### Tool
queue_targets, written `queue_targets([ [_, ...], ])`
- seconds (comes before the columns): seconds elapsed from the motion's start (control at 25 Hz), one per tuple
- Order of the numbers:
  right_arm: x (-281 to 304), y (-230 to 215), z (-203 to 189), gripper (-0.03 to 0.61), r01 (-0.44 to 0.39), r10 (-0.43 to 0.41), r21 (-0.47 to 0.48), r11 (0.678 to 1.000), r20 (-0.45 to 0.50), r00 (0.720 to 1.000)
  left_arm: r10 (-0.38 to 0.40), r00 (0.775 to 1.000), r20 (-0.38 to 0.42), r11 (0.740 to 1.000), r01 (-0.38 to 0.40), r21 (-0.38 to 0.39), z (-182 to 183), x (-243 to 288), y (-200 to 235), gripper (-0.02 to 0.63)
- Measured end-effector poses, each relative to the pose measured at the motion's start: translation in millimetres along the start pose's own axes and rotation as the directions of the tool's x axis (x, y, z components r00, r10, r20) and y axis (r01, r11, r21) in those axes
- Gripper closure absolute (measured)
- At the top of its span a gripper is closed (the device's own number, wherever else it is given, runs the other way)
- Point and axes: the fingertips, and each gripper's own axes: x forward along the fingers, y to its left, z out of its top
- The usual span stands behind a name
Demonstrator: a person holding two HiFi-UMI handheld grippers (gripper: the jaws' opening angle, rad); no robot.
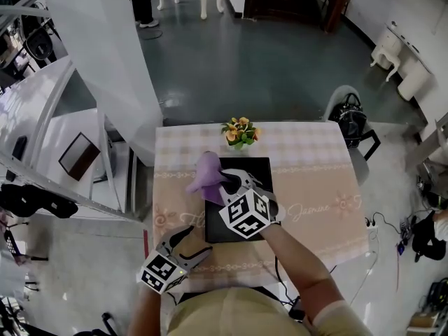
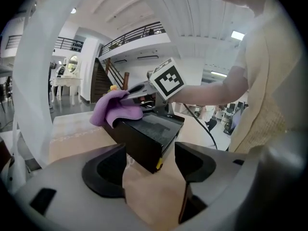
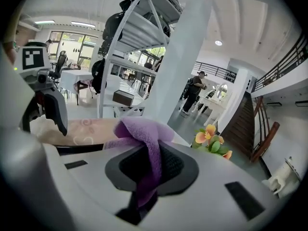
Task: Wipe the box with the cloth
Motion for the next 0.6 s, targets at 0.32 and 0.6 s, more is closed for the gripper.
queue_targets([
  [0.32,-11,-15,-24,0.522,0.045,-0.045,0.000,0.999,-0.061,0.997,0.023,1.000,-0.012,0.999,-0.022,0.025,-2,12,-2,0.301],
  [0.6,-45,-50,-59,0.522,0.141,-0.127,0.135,0.981,-0.105,0.986,0.016,1.000,-0.012,0.999,-0.016,0.036,-4,17,-4,0.308],
])
